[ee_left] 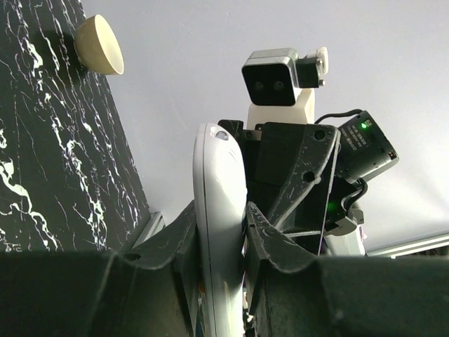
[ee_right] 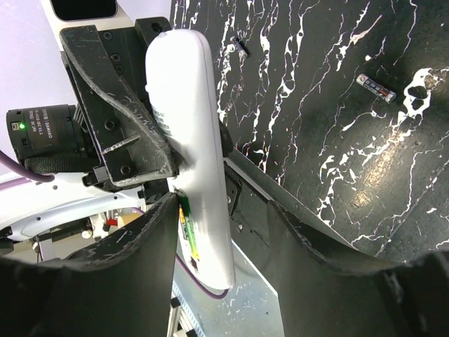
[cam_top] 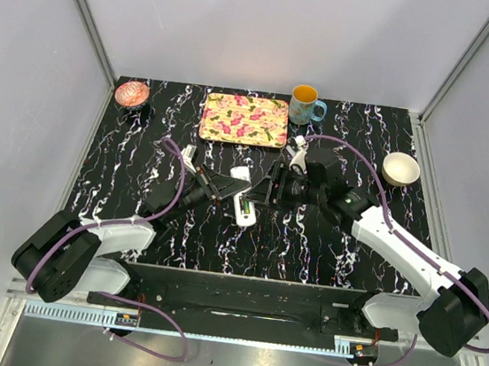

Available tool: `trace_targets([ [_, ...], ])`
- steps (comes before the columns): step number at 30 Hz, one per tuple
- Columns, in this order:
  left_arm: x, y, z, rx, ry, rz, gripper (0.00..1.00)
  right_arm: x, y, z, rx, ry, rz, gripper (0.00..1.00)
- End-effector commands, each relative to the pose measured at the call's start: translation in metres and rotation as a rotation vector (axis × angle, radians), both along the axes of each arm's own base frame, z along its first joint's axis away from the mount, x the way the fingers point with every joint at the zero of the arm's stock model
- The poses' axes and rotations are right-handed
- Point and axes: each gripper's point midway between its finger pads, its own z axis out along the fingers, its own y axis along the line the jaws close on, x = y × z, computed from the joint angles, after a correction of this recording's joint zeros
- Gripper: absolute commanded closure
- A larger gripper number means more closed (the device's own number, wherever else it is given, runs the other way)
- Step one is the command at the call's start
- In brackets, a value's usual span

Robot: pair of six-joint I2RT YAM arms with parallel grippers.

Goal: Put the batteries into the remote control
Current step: Load the battery into the remote control, then pick up the battery cover at the center of the board.

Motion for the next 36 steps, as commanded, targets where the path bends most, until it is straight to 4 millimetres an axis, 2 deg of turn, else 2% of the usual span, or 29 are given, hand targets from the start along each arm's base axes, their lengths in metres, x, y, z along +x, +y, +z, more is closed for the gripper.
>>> trace_targets([
  [1,-0.009,0.002,0.048,-0.105,-0.125,-0.037,1.00,0.007,-0.007,0.012,0.026,-0.068,-0.021,0.42],
  [10,-0.010,0.003,0.056,-0.126,-0.144,-0.036,1.00,0.000,-0.010,-0.010,0.004,-0.027,-0.008,0.44],
  [14,-0.010,0.002,0.060,-0.126,-0.156,-0.040,1.00,-0.002,-0.011,-0.014,-0.002,-0.021,-0.004,0.42],
  [15,-0.008,0.001,0.058,-0.117,-0.150,-0.039,1.00,-0.001,-0.010,-0.010,0.005,-0.030,-0.004,0.40],
  [17,-0.007,0.000,0.049,-0.083,-0.139,-0.032,1.00,-0.001,-0.010,0.001,0.023,-0.048,-0.002,0.29],
  [20,-0.003,0.001,0.031,-0.020,-0.113,-0.006,1.00,0.003,-0.012,0.033,0.064,-0.113,-0.019,0.15],
  [22,0.000,0.002,0.022,0.019,-0.113,0.017,1.00,0.006,-0.019,0.057,0.073,-0.164,-0.041,0.12],
  [25,0.003,0.004,0.012,0.076,-0.109,0.041,1.00,0.015,-0.036,0.077,0.030,-0.248,-0.096,0.09],
  [26,0.002,0.005,0.010,0.091,-0.105,0.043,1.00,0.017,-0.045,0.070,-0.025,-0.239,-0.125,0.09],
  [28,0.003,0.008,0.008,0.108,-0.112,0.057,1.00,0.037,-0.067,0.063,-0.143,-0.304,-0.238,0.09],
  [29,0.001,0.010,0.009,0.113,-0.117,0.058,1.00,0.043,-0.078,0.050,-0.215,-0.301,-0.281,0.10],
  [30,0.000,0.011,0.007,0.122,-0.119,0.062,1.00,0.061,-0.103,0.031,-0.347,-0.327,-0.399,0.11],
  [31,-0.001,0.014,0.005,0.137,-0.129,0.071,1.00,0.070,-0.114,0.014,-0.433,-0.321,-0.446,0.11],
  [32,-0.004,0.016,0.005,0.148,-0.131,0.073,1.00,0.078,-0.122,0.006,-0.490,-0.347,-0.468,0.11],
  [33,-0.006,0.019,0.000,0.164,-0.125,0.084,1.00,0.086,-0.138,-0.012,-0.602,-0.380,-0.494,0.12],
  [34,-0.007,0.022,-0.003,0.184,-0.137,0.095,1.00,0.092,-0.142,-0.028,-0.665,-0.377,-0.492,0.13],
  [36,-0.013,0.030,-0.009,0.219,-0.132,0.111,1.00,0.104,-0.151,-0.044,-0.763,-0.394,-0.503,0.13],
])
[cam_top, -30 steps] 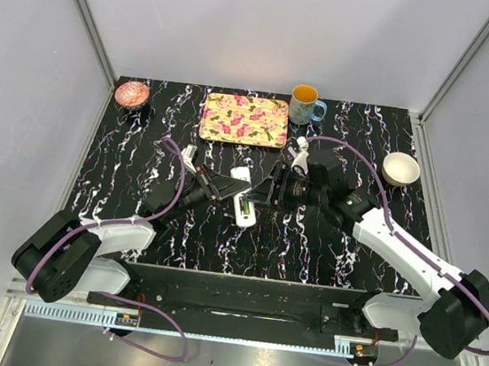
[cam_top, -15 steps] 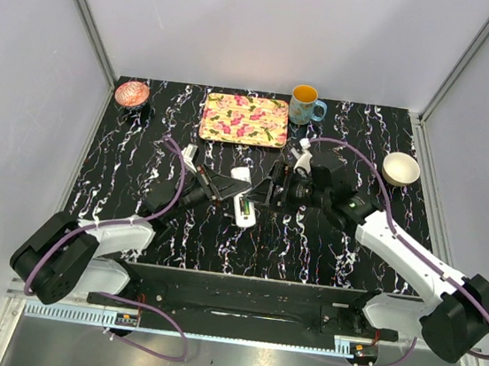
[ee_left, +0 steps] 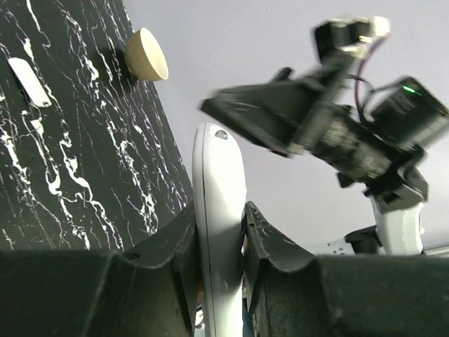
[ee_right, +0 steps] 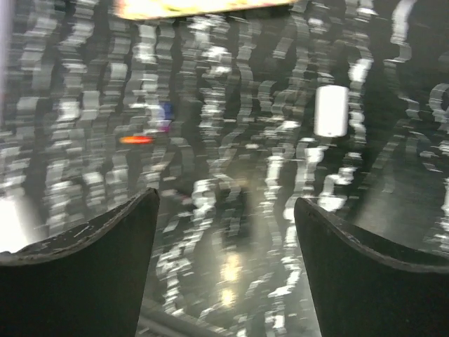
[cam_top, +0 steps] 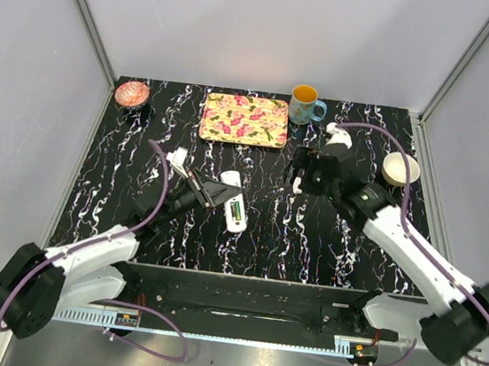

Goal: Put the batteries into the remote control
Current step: Pick up the battery cover at the center of the board.

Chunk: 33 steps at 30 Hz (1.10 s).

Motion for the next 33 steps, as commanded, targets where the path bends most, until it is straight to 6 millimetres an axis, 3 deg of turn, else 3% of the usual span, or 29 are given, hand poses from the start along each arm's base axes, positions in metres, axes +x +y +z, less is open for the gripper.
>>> trace_targets([
  [1,-0.003,0.020,-0.003,0.072,-0.072,0.088,1.00,0.038,-0.056,-0.086,-0.439,0.054,-0.172,0.13],
  [3,-0.007,0.030,-0.004,0.086,-0.076,0.126,1.00,0.047,-0.050,-0.099,-0.458,0.096,-0.153,0.15],
  [4,-0.011,0.035,0.002,0.078,-0.105,0.140,1.00,0.055,-0.050,-0.119,-0.480,0.141,-0.148,0.17],
  [6,-0.013,0.040,-0.006,0.089,-0.089,0.155,1.00,0.069,-0.041,-0.128,-0.454,0.171,-0.124,0.19],
  [7,-0.016,0.042,-0.002,0.075,-0.104,0.160,1.00,0.074,-0.039,-0.148,-0.471,0.219,-0.117,0.21],
  [12,-0.025,0.045,-0.006,0.044,-0.113,0.142,1.00,0.101,-0.041,-0.178,-0.495,0.279,-0.115,0.24],
  [18,-0.032,0.043,0.000,0.007,-0.155,0.112,1.00,0.114,-0.032,-0.200,-0.513,0.311,-0.084,0.30],
  [23,-0.031,0.044,0.002,0.021,-0.161,0.118,1.00,0.124,-0.033,-0.208,-0.553,0.306,-0.077,0.35],
  [33,-0.026,0.046,-0.001,0.004,-0.124,0.123,1.00,0.121,-0.039,-0.235,-0.590,0.360,-0.062,0.42],
])
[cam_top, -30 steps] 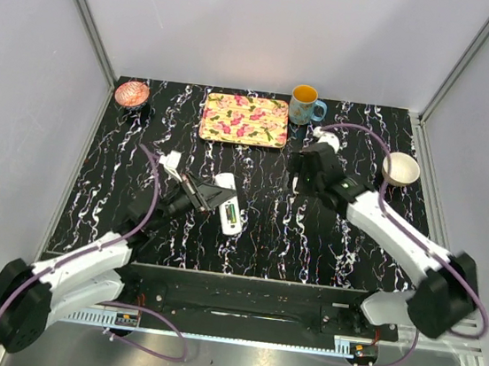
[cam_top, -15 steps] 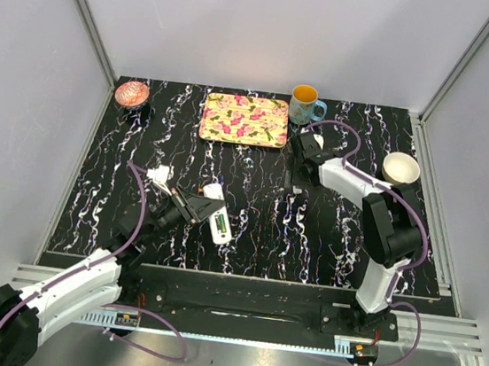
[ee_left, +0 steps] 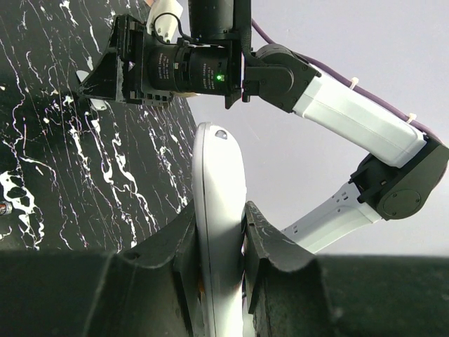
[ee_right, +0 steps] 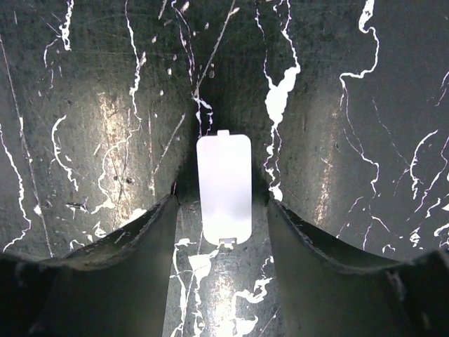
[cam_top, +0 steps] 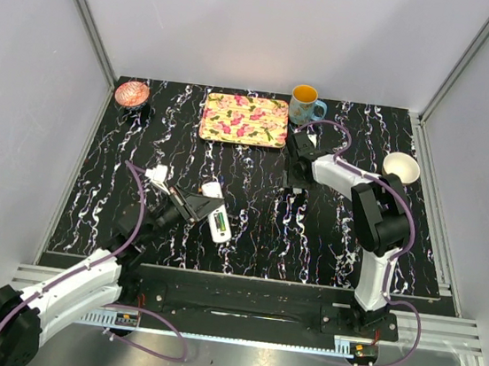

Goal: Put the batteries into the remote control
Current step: Pick up the battery cover at the center of the board.

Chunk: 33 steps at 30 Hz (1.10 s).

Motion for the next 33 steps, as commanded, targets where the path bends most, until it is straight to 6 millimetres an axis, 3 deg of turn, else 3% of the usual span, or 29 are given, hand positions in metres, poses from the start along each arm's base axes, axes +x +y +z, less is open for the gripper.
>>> trace_targets([
  [1,-0.001,0.001,0.024,-0.055,-0.066,-0.014,1.00,0.010,0.000,-0.001,-0.010,-0.014,0.008,0.43],
  [6,0.000,0.001,0.023,-0.052,-0.063,-0.012,1.00,0.006,-0.004,-0.008,-0.025,0.004,0.009,0.52],
  [12,0.003,0.001,0.022,-0.049,-0.053,-0.011,1.00,-0.003,-0.012,-0.010,-0.051,0.022,0.001,0.54],
  [19,0.003,-0.003,0.023,-0.049,-0.045,-0.032,1.00,-0.015,-0.018,-0.008,-0.060,0.057,-0.019,0.46],
  [33,0.004,-0.004,0.020,-0.062,-0.039,-0.035,1.00,-0.030,-0.018,-0.004,-0.031,0.084,-0.030,0.50],
])
